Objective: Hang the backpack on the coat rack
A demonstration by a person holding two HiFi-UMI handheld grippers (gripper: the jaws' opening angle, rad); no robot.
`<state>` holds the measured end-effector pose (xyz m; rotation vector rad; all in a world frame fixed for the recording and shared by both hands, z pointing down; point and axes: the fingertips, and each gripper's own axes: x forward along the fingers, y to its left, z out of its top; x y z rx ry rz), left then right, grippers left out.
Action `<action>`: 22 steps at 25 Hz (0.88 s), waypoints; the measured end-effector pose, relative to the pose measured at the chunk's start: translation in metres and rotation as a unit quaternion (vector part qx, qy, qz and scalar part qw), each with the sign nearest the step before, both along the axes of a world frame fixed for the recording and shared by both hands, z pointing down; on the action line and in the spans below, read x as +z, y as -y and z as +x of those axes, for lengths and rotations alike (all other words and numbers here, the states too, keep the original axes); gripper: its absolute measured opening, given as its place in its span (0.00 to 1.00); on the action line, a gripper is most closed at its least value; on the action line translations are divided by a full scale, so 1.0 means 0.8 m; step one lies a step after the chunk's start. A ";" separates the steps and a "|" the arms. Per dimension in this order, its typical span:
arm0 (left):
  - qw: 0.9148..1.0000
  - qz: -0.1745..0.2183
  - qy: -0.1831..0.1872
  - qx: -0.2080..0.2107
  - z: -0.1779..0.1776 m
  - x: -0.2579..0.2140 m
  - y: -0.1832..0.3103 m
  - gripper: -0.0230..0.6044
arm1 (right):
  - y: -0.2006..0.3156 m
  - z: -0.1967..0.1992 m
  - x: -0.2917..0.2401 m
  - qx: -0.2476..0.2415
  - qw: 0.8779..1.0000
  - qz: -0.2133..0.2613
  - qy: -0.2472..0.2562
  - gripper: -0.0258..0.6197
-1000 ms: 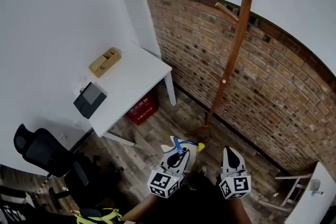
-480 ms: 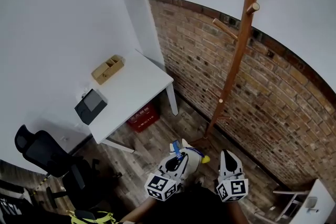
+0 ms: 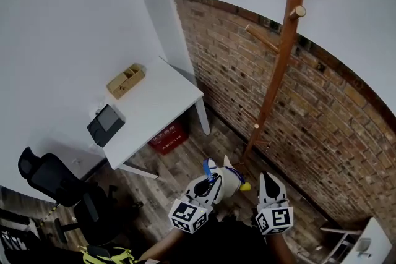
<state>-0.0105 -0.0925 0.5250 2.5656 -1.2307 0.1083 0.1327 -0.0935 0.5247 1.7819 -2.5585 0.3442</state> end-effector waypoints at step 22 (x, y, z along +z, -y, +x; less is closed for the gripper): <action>0.992 0.037 0.016 0.121 -0.021 -0.086 0.095 0.11 | 0.054 -0.049 -0.040 0.050 0.999 0.006 0.011 0.06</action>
